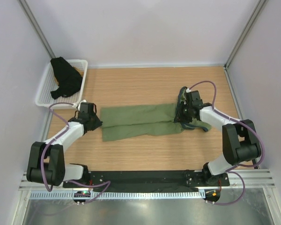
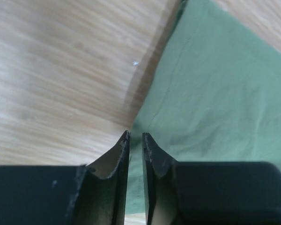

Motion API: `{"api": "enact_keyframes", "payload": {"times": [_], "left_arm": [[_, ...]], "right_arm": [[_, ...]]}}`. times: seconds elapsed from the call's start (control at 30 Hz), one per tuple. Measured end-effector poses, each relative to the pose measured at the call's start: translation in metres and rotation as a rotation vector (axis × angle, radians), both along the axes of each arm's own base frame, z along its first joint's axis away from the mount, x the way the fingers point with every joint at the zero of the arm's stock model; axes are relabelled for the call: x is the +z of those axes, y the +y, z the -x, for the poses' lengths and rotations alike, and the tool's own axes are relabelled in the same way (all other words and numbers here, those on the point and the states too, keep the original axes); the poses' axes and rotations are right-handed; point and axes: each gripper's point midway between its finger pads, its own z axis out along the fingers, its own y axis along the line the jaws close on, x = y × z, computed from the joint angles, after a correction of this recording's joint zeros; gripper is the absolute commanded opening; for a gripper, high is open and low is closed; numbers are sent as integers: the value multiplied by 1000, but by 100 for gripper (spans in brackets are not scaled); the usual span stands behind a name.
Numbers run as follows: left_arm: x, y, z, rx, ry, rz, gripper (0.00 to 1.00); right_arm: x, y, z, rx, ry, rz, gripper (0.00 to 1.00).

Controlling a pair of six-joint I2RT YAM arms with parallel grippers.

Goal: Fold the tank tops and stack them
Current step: Fold the tank top

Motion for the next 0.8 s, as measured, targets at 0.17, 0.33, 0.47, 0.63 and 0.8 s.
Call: {"api": "enact_keyframes", "payload": {"times": [0.17, 0.33, 0.47, 0.63, 0.8], "left_arm": [[-2, 9, 14, 32, -16, -22, 60], [20, 17, 11, 79, -110, -39, 69], [18, 14, 6, 71, -93, -29, 68], [7, 0, -9, 31, -45, 12, 67], [-7, -15, -18, -14, 3, 45, 66]], "right_arm": [[-8, -9, 12, -35, 11, 29, 58], [21, -15, 10, -69, -76, 28, 71], [46, -20, 13, -123, -132, 17, 69], [42, -29, 30, -230, -88, 20, 63], [17, -41, 59, -336, -13, 32, 64]]}}
